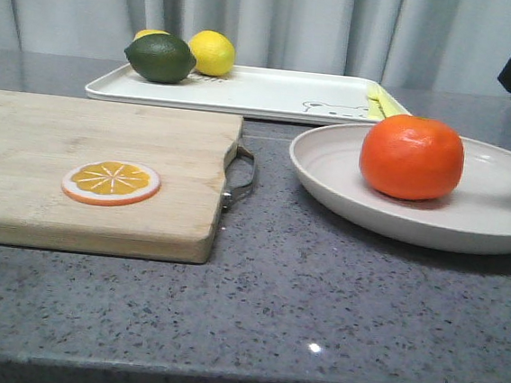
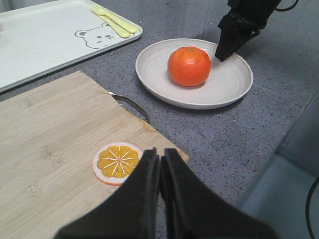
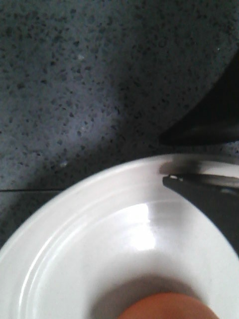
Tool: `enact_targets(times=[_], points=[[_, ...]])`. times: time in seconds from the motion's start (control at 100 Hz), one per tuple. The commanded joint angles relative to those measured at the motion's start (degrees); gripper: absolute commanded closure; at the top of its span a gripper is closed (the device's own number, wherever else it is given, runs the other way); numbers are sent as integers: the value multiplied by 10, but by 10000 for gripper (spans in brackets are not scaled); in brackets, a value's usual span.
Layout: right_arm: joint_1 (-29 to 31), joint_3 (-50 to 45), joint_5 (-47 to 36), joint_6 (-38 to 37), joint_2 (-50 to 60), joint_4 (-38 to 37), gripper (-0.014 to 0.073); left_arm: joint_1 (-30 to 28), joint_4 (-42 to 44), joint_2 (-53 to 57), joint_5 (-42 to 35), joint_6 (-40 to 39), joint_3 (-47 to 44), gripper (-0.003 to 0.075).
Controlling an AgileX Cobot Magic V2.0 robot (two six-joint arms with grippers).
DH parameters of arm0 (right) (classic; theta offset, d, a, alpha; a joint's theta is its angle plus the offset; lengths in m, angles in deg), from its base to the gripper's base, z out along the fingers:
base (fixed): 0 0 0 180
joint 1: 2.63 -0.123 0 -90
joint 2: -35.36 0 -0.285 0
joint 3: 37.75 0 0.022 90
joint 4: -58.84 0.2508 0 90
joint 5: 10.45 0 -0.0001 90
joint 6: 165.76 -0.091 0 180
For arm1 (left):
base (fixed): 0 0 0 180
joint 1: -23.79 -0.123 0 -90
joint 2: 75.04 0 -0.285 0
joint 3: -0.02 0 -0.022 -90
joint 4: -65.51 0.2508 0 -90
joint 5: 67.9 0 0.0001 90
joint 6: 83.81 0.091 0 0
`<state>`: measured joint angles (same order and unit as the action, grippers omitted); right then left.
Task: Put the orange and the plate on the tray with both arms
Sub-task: 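Grip the plate rim with the right gripper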
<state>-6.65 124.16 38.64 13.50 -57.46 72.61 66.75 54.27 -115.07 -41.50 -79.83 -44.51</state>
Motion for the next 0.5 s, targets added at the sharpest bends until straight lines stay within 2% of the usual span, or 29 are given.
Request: enact_targets(times=[0.0, 0.27, 0.49], points=[[0, 18, -11, 7, 15, 8, 508, -1, -8, 0, -44, -2, 16, 739], [0, 18, -8, 7, 15, 8, 655, -1, -8, 0, -44, -2, 16, 739], [1, 18, -6, 7, 15, 13, 662, -1, -8, -2, -44, -2, 16, 739]])
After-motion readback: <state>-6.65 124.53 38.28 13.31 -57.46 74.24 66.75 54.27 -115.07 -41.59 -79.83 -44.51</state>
